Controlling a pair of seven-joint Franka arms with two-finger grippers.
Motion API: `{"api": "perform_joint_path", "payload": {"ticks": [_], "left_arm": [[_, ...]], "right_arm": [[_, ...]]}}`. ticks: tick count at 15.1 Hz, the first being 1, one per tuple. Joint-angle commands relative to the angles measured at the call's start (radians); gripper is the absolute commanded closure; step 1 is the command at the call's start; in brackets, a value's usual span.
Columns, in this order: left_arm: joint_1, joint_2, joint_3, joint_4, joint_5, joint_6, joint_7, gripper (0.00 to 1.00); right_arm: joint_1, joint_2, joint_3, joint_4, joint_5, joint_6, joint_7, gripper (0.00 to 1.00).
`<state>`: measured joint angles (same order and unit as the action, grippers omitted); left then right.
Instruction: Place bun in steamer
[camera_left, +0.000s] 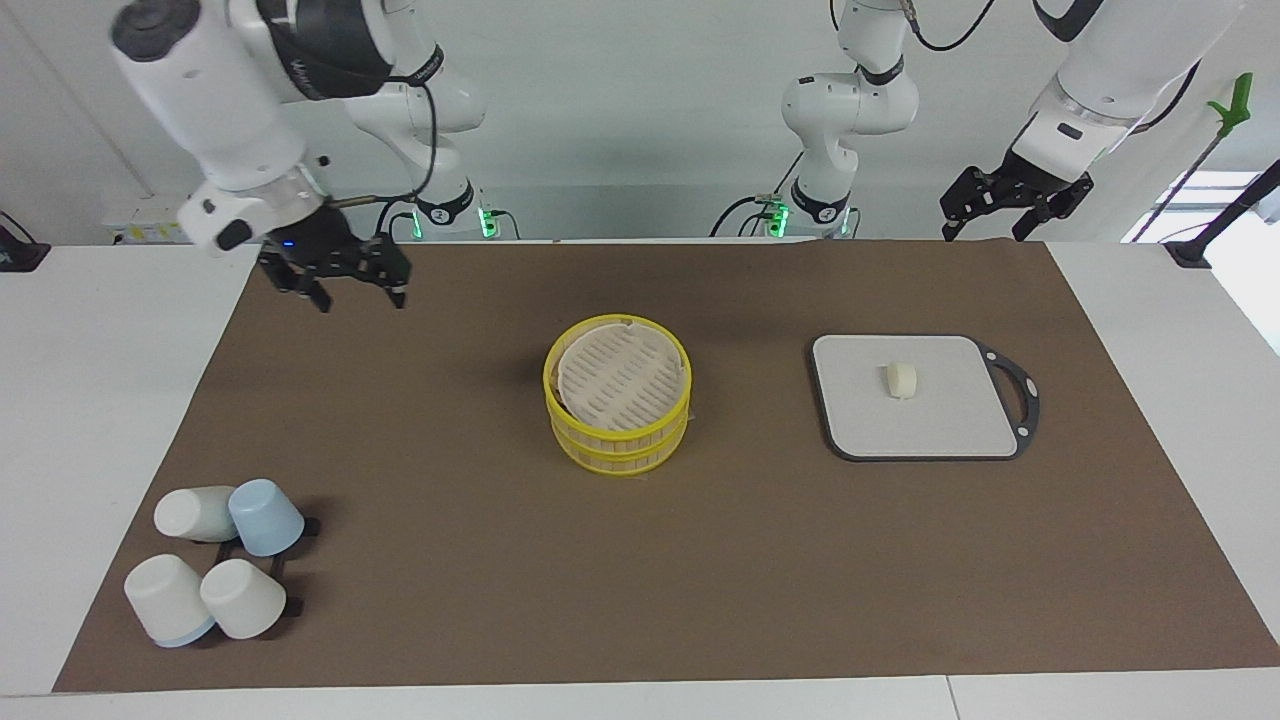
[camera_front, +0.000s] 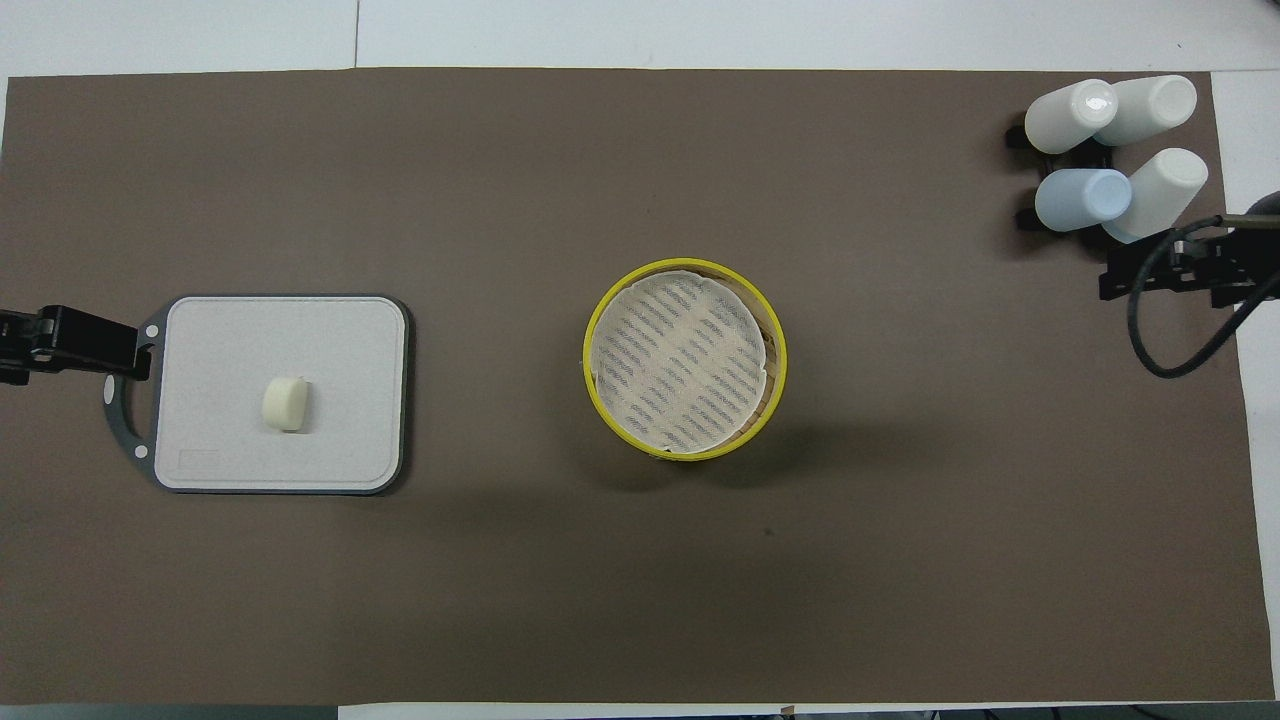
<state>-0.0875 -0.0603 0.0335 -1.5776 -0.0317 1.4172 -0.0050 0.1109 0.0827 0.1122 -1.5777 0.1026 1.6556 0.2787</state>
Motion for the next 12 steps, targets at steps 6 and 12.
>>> {"api": "perform_joint_path", "payload": {"ticks": [6,12], "left_arm": [[0.026,-0.087,0.016,-0.503,-0.014,0.476,0.101,0.00],[0.017,0.046,0.014,-0.782,-0.014,0.925,0.166,0.00]], "right_arm": [[0.467,0.446,0.027,0.343,-0.213,0.182,0.552,0.00],[0.475,0.394,0.030,0.094,-0.222,0.366,0.556,0.00]]}}
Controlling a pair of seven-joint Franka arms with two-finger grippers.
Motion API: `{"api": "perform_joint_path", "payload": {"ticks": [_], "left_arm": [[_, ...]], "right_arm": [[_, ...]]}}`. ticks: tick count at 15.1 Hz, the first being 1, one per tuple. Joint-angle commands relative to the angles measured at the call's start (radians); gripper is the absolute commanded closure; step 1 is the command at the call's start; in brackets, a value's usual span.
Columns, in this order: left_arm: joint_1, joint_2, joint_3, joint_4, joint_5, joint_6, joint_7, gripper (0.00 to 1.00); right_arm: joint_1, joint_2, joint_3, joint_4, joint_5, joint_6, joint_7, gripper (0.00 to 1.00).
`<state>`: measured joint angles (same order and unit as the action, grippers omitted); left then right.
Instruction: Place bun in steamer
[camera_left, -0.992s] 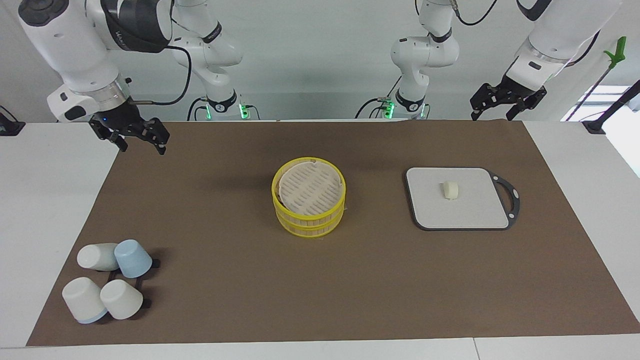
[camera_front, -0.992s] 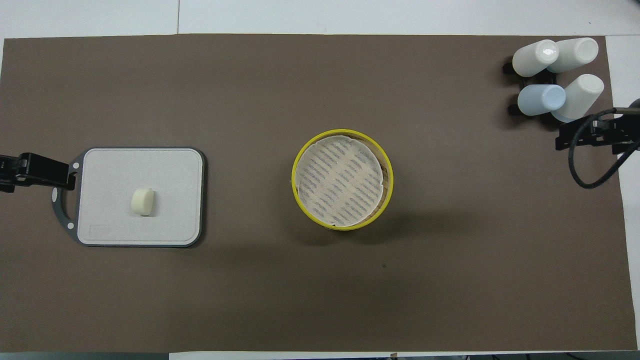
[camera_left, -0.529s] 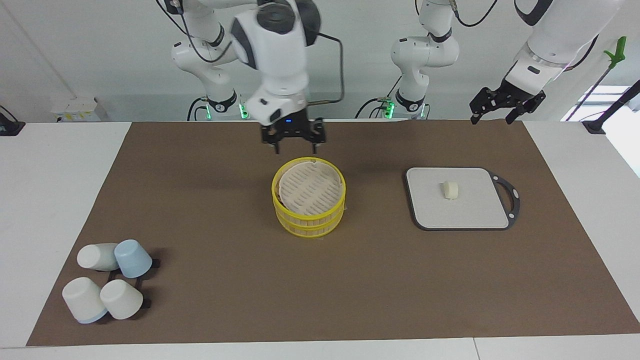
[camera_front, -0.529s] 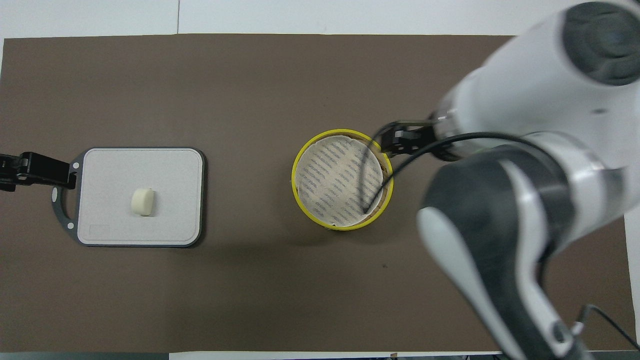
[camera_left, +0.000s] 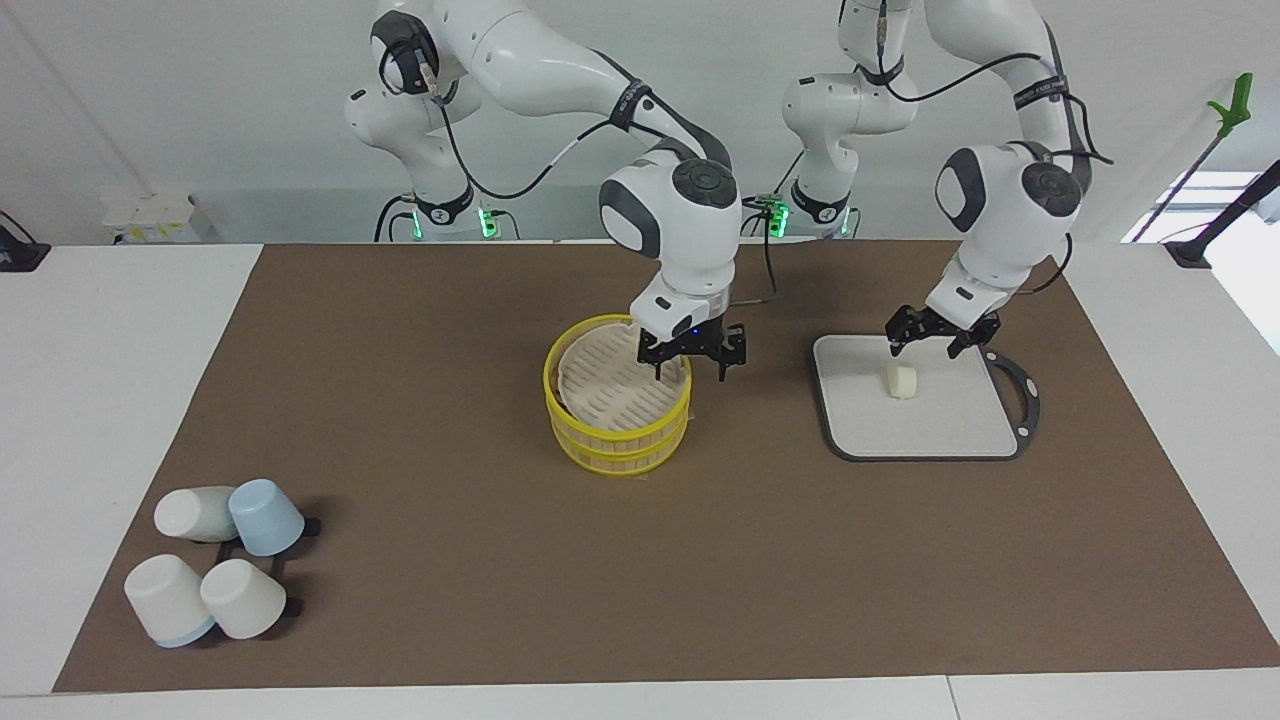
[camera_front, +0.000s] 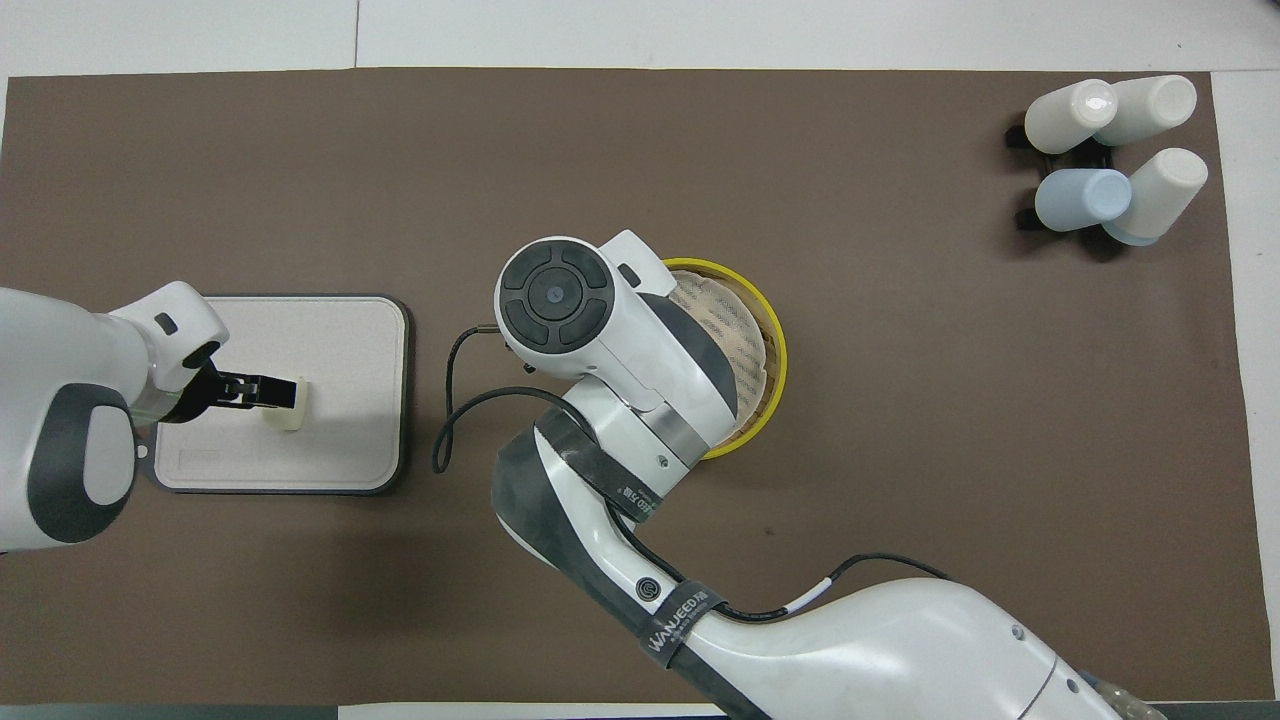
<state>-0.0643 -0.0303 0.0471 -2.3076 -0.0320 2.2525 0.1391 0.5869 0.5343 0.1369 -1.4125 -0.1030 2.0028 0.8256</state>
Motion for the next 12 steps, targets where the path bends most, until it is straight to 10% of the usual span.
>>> {"api": "perform_joint_path", "payload": {"ticks": [1,2,4,8,12], "left_arm": [[-0.006,0.029,0.000,-0.064,-0.014,0.122,0.023,0.00],[-0.006,0.035,0.000,-0.073,-0.014,0.143,0.033,0.00],[-0.005,0.043,0.002,-0.078,-0.014,0.148,0.048,0.10],[-0.006,0.044,0.002,-0.076,-0.014,0.141,0.043,0.78],[-0.008,0.056,0.002,0.008,-0.014,0.032,0.036,0.79]], "right_arm": [[-0.001,-0.062,0.007,-0.094,-0.017,0.037,0.006,0.00],[-0.001,-0.071,0.007,-0.120,-0.018,0.056,-0.002,0.12],[0.001,-0.074,0.007,-0.131,-0.014,0.061,0.004,0.78],[0.014,-0.076,0.009,-0.132,-0.014,0.062,0.001,1.00],[-0.018,-0.063,0.006,-0.010,-0.001,-0.092,-0.005,1.00]]}}
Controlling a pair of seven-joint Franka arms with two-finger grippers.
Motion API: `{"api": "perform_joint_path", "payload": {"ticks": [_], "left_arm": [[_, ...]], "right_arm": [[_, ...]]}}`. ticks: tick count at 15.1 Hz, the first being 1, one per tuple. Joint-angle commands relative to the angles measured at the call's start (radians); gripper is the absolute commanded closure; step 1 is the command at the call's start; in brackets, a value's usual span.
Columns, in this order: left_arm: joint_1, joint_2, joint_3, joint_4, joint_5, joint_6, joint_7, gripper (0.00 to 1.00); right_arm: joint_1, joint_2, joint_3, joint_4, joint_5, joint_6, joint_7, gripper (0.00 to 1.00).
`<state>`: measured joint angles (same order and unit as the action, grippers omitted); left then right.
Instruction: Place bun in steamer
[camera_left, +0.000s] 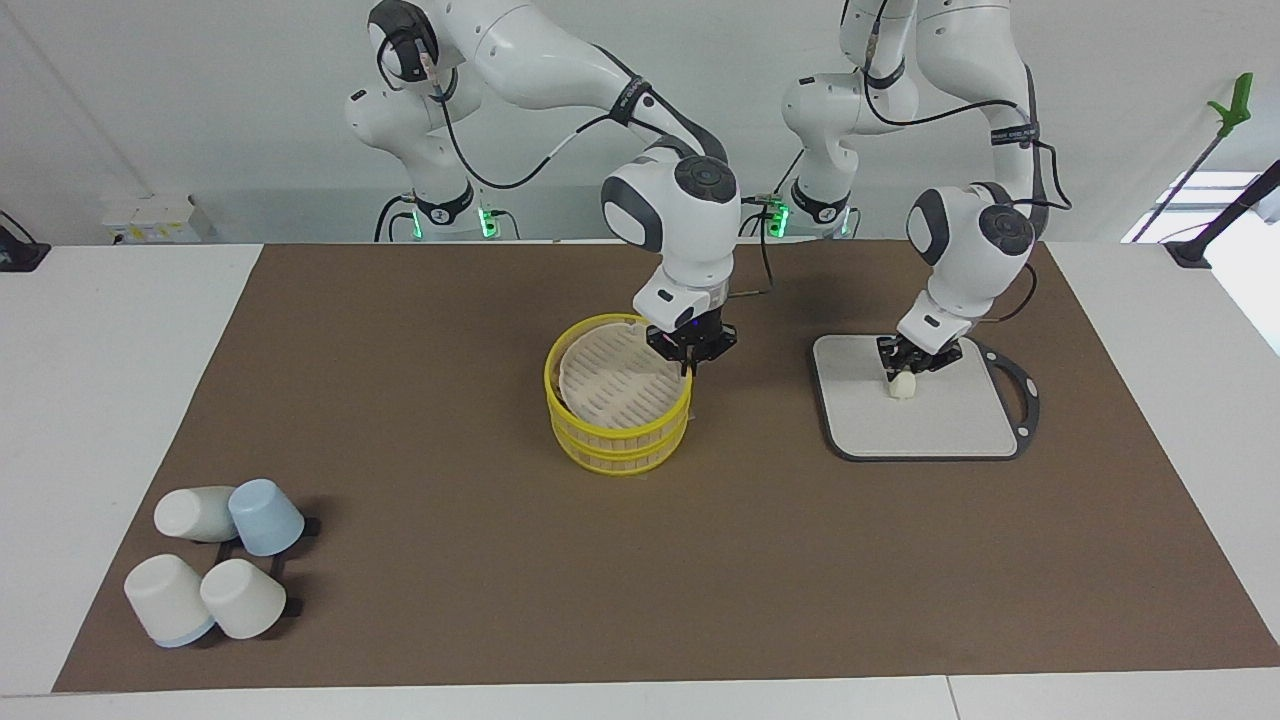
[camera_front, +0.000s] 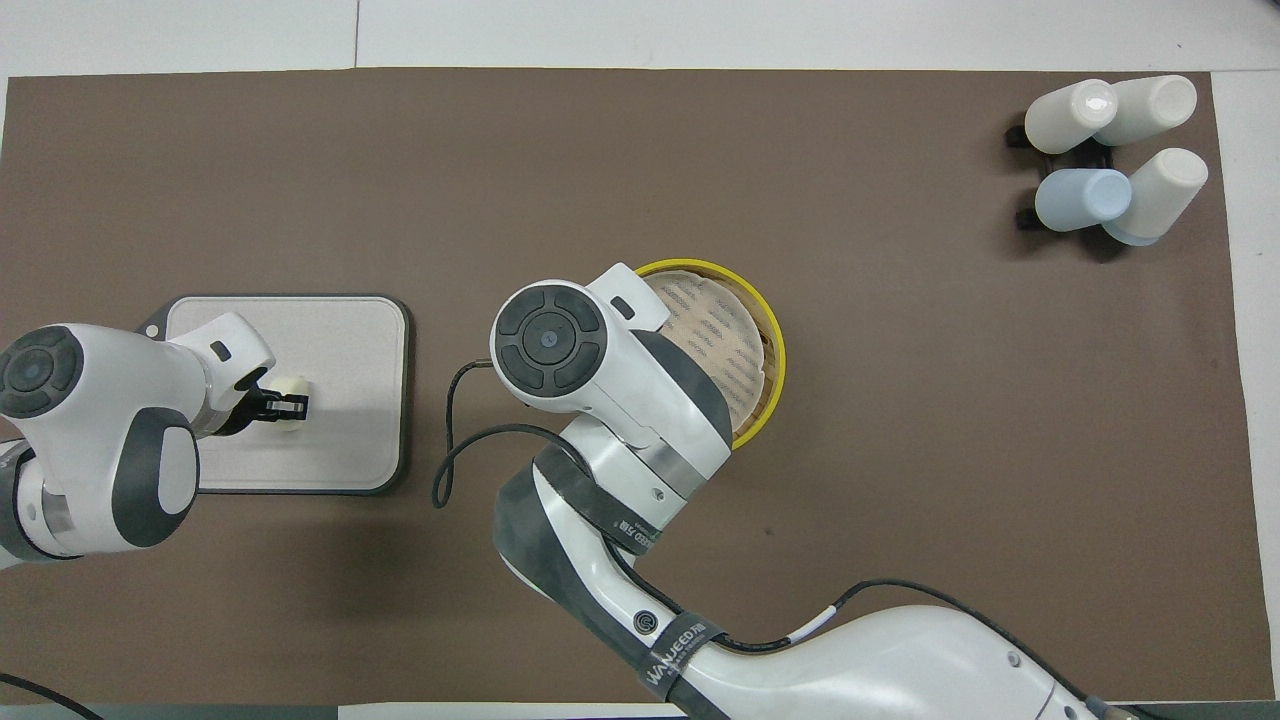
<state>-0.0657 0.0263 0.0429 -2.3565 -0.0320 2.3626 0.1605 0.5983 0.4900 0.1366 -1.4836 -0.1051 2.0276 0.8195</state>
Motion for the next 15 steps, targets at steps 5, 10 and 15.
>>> {"api": "perform_joint_path", "payload": {"ticks": [5,10,15], "left_arm": [[-0.090,0.076,-0.012,0.470,-0.016,-0.466,-0.245,0.79],[-0.415,0.228,-0.012,0.740,-0.077,-0.478,-0.776,0.78],[-0.673,0.317,-0.008,0.582,-0.063,-0.148,-0.993,0.74]], "right_arm": [[-0.256,-0.080,0.000,0.172,-0.016,-0.459,-0.363,1.00],[-0.477,-0.122,-0.005,0.143,-0.093,-0.639,-0.744,1.00],[-0.554,-0.153,-0.003,0.060,-0.091,-0.612,-0.850,1.00]]}}
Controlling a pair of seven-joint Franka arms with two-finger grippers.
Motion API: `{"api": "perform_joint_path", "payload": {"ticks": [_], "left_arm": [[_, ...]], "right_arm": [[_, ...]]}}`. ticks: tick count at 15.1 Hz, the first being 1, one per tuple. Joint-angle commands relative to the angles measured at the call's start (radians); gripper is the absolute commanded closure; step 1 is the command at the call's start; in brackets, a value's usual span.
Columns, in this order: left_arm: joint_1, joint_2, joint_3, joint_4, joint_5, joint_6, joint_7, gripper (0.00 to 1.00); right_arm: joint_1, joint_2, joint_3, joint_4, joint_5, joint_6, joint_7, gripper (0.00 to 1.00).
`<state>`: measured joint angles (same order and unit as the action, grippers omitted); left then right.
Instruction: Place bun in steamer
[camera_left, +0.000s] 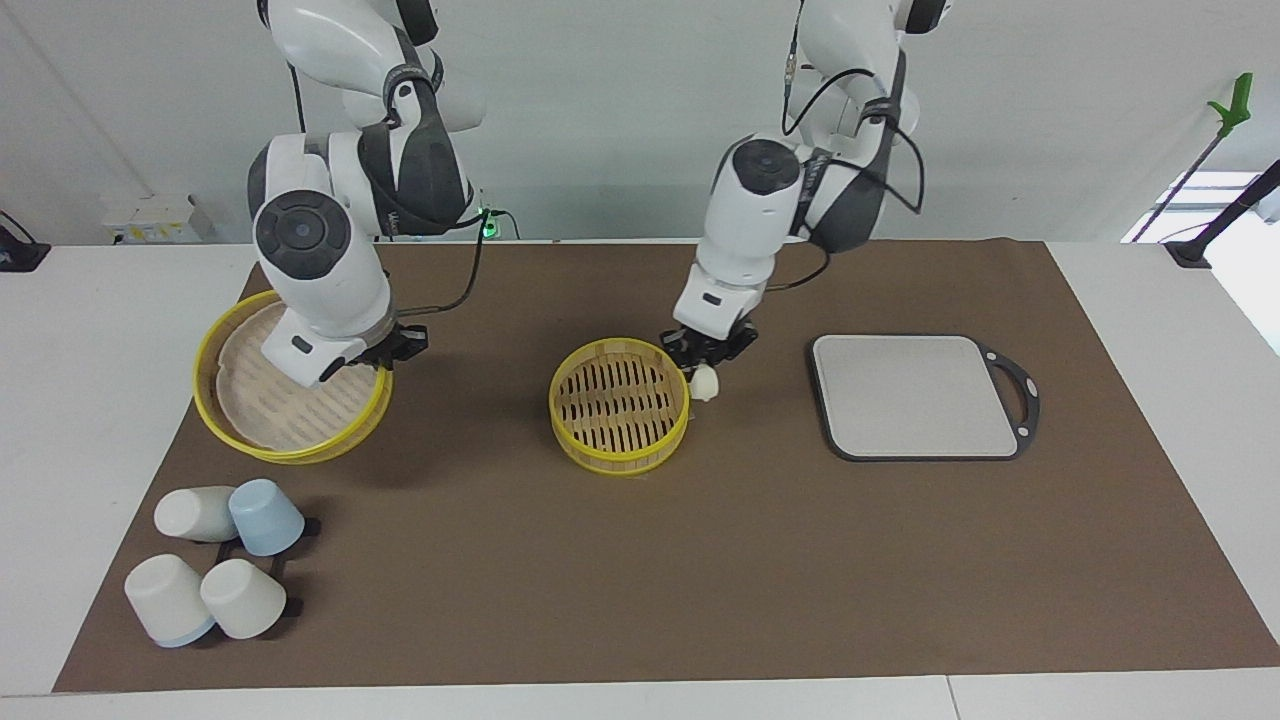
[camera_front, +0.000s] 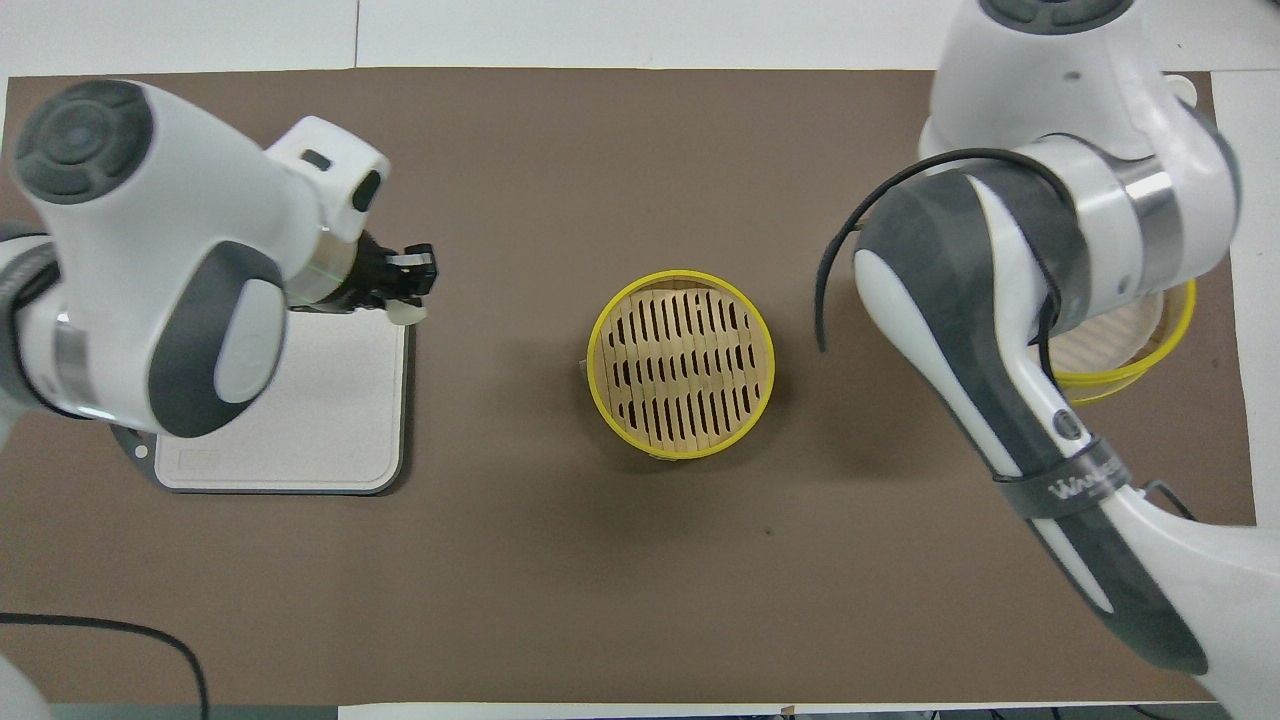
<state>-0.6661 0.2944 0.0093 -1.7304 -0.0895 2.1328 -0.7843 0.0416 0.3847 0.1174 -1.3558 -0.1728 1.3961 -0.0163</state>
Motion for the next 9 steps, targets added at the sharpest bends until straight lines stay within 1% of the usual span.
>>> {"api": "perform_joint_path", "payload": {"ticks": [1,4,5,6,7,8,9], "left_arm": [[-0.099,0.072,0.027,-0.050,0.003,0.117,-0.070,0.73],[-0.119,0.098,0.026,-0.078,0.010,0.183,-0.088,0.72],[-0.121,0.106,0.026,-0.081,0.010,0.197,-0.101,0.69],[-0.121,0.106,0.026,-0.083,0.010,0.197,-0.111,0.52],[-0.121,0.104,0.026,-0.078,0.010,0.184,-0.116,0.19],[-0.121,0.100,0.026,-0.075,0.010,0.167,-0.116,0.00],[-0.116,0.083,0.027,-0.075,0.010,0.132,-0.112,0.00]], "right_arm": [[-0.003,-0.049,0.016,-0.074,-0.024,0.029,-0.014,1.00],[-0.006,-0.053,0.016,-0.083,-0.022,0.031,-0.008,1.00],[-0.009,-0.053,0.016,-0.083,-0.019,0.031,-0.010,1.00],[-0.009,-0.053,0.016,-0.083,-0.016,0.031,-0.008,1.00],[-0.008,-0.053,0.016,-0.082,-0.013,0.031,-0.007,1.00],[-0.003,-0.053,0.016,-0.082,-0.011,0.031,-0.005,1.00],[0.004,-0.053,0.019,-0.079,-0.008,0.032,-0.005,1.00]]}}
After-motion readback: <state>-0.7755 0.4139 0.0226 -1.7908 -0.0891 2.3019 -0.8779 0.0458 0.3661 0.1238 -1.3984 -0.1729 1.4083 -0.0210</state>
